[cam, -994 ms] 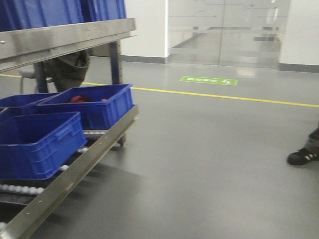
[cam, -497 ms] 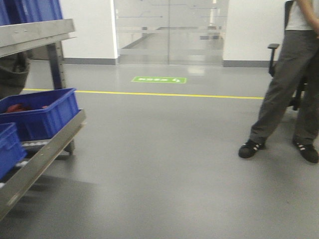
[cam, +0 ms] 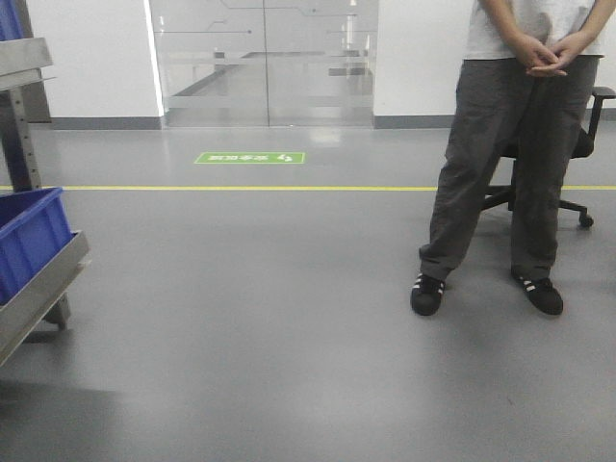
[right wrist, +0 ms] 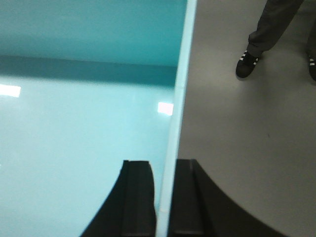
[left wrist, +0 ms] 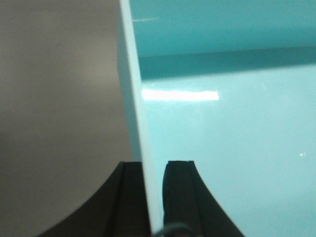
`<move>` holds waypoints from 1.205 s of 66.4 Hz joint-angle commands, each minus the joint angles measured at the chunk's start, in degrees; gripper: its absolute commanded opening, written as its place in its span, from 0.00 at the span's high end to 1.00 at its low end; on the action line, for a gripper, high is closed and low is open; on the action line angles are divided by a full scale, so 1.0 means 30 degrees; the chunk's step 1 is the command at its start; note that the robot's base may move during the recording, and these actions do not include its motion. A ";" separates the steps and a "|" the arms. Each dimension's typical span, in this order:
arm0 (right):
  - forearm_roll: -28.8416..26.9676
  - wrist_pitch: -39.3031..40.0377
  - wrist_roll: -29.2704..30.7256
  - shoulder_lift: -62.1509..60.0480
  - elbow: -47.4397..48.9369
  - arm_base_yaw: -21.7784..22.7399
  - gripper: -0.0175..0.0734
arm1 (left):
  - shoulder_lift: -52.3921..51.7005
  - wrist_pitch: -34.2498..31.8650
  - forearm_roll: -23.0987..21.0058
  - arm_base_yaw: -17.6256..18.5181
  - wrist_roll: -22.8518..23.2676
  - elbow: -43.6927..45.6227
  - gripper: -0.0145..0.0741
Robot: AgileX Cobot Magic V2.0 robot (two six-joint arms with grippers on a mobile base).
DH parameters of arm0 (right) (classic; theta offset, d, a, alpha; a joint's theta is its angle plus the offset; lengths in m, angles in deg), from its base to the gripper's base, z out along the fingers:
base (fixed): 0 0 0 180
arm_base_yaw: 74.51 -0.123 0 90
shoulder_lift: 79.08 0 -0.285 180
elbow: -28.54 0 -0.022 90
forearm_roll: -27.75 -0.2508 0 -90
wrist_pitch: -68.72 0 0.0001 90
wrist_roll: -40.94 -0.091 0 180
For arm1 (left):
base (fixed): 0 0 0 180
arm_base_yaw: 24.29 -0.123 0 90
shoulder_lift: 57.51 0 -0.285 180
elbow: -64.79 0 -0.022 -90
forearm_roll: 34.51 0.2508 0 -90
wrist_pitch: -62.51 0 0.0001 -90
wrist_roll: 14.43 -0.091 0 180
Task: Fetch blue bin and place on conveyor start
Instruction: 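Carry the bin in both grippers while turning away from the rack, then carry the bin in both grippers toward the red-framed conveyor table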
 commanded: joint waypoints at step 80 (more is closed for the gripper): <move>0.0184 0.1046 0.0333 -0.0201 0.0158 0.0071 0.98 | -0.0240 -0.4234 -0.0194 0.0119 -0.0174 0.0177 0.96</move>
